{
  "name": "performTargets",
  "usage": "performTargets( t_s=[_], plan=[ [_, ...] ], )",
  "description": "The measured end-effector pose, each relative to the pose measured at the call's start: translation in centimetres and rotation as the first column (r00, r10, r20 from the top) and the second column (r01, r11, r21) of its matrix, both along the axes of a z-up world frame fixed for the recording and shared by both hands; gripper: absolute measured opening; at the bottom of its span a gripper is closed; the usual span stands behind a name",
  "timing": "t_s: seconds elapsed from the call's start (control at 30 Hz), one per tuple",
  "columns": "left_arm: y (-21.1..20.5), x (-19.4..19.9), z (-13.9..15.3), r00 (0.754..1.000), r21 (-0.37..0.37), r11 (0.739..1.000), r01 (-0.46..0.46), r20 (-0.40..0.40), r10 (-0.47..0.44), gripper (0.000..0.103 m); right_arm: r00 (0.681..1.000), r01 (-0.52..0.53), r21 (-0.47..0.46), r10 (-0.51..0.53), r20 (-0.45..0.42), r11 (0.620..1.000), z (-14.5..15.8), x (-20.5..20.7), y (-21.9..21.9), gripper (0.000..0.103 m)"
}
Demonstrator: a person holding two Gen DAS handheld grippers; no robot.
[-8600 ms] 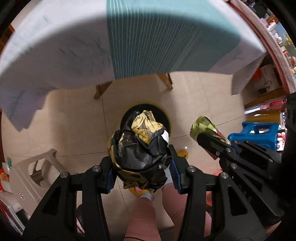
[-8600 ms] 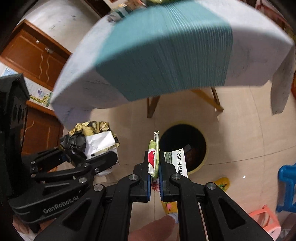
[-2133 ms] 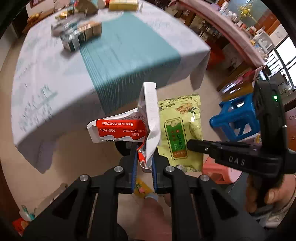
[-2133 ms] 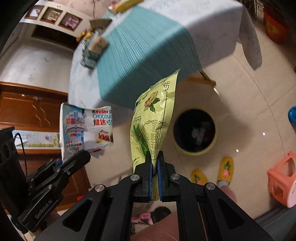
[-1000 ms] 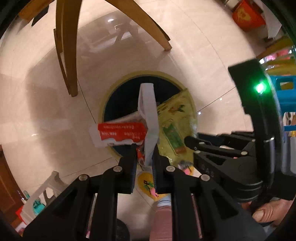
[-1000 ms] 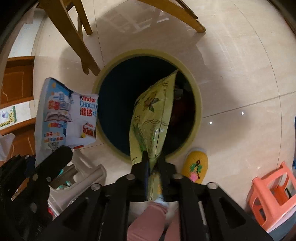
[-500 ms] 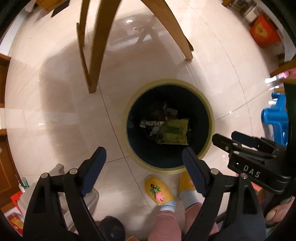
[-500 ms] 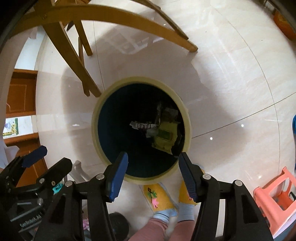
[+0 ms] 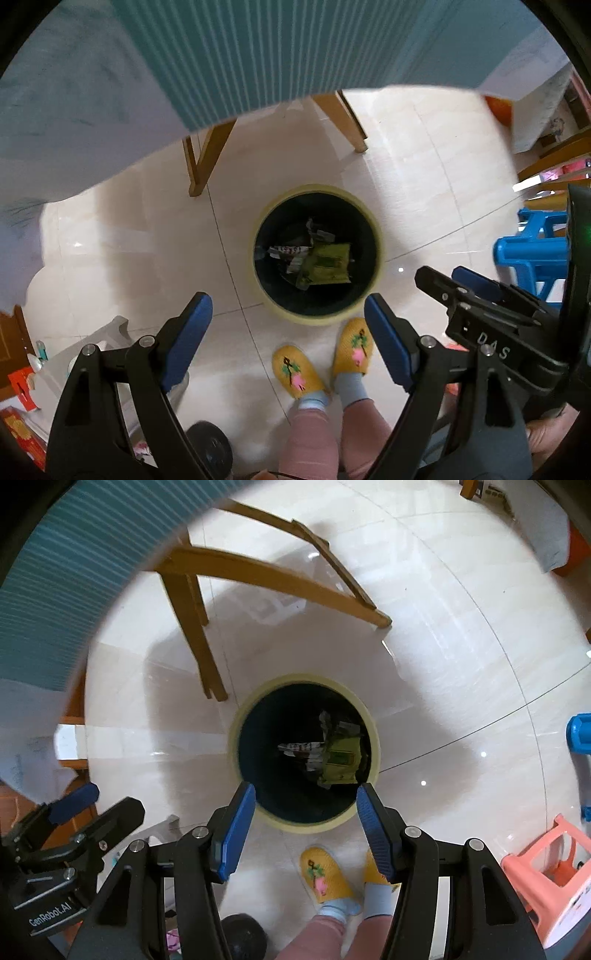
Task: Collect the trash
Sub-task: 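Raise both tools back toward the table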
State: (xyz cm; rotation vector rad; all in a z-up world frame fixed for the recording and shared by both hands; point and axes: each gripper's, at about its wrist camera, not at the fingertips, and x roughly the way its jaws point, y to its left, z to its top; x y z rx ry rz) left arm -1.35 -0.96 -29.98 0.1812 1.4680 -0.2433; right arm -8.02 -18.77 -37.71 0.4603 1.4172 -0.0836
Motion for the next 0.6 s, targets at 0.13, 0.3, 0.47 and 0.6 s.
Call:
performTargets(
  t_s=[0.13, 0.3, 0.47, 0.6],
  plan=[
    [0.0, -1.4, 5.5, 0.999, -0.013, 1.0, 0.019, 0.046, -0.018, 0.082, 0.999, 0.015, 0.019, -0.015, 0.036, 1.0, 4.9, -1.0, 0.0, 0.058],
    [0.1, -2.2, 12.0, 0.996, -0.047, 0.998, 0.027, 0.087, -0.023, 0.082, 0.995, 0.003, 0.022, -0.005, 0.1, 1.0, 12.0, -2.0, -0.1, 0.058],
    [0.6, -2.3, 19.4, 0.989, -0.073, 0.997, 0.009, 0.146, 0.002, 0.084, 0.987, -0.003, 0.023, -0.001, 0.158, 1.0, 19.1, -2.4, -0.2, 0.058],
    [1.1, -1.9, 24.7, 0.98, -0.09, 0.996, -0.016, 0.195, 0.033, 0.084, 0.979, -0.018, 0.028, 0.012, 0.204, 0.999, 24.5, -2.1, -0.2, 0.059]
  ],
)
